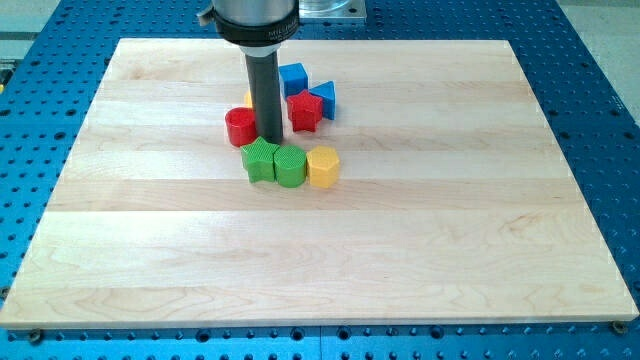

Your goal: Move the red star into the triangle

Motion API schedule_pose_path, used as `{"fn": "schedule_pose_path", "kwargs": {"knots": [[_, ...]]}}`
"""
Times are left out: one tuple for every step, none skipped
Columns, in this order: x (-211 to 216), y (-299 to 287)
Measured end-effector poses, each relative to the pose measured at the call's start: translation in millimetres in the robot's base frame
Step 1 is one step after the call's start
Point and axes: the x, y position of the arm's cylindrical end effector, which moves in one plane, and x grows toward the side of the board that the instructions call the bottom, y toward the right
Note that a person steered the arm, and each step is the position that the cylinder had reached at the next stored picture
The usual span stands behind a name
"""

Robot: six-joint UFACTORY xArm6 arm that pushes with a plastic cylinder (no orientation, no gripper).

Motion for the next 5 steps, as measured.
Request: {"fn": "schedule_pose_path", "kwargs": {"knots": [[-8.6,5.8],[-14.9,24.5],[-18.0,66.9],[-20.0,109.1],[-20.1,142.3]]}}
